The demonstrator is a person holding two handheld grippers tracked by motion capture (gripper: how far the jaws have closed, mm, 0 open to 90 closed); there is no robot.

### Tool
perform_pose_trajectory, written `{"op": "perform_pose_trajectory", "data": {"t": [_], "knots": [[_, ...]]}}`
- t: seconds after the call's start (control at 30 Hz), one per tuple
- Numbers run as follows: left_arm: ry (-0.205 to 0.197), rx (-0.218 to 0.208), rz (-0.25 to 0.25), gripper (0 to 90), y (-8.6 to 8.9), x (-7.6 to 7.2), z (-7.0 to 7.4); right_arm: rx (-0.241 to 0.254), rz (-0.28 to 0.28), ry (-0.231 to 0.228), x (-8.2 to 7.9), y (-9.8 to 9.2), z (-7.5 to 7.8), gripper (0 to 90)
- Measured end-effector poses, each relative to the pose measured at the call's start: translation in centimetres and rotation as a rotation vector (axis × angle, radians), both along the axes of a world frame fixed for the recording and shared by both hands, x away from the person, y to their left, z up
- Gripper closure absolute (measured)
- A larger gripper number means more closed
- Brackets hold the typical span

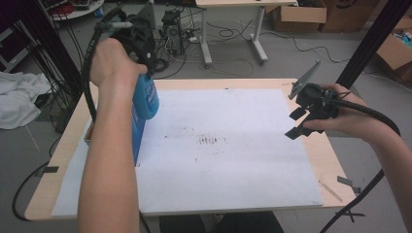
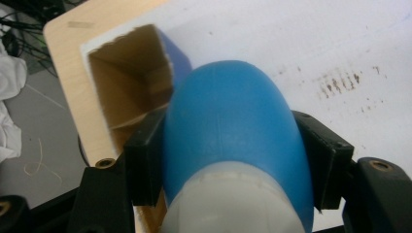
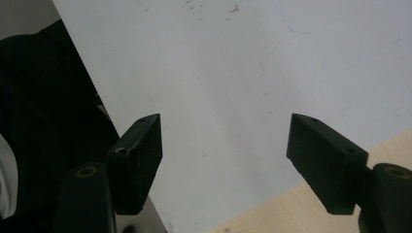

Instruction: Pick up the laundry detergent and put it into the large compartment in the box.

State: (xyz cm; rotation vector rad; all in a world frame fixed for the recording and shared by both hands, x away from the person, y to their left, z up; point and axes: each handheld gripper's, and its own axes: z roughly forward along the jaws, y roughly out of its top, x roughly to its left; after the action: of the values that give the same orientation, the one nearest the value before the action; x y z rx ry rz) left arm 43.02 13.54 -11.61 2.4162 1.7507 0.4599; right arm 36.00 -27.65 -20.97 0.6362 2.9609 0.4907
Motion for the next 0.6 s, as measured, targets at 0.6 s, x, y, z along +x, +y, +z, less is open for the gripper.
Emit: {"op": "perform_pose_trajectory", "data": {"t": [0.6], "knots": [[-0.051, 0.014, 0.171, 37.6, 5.8, -1.9, 2.3, -0.014, -0.014, 0.004, 0.0, -0.3, 0.2, 28.8]]}}
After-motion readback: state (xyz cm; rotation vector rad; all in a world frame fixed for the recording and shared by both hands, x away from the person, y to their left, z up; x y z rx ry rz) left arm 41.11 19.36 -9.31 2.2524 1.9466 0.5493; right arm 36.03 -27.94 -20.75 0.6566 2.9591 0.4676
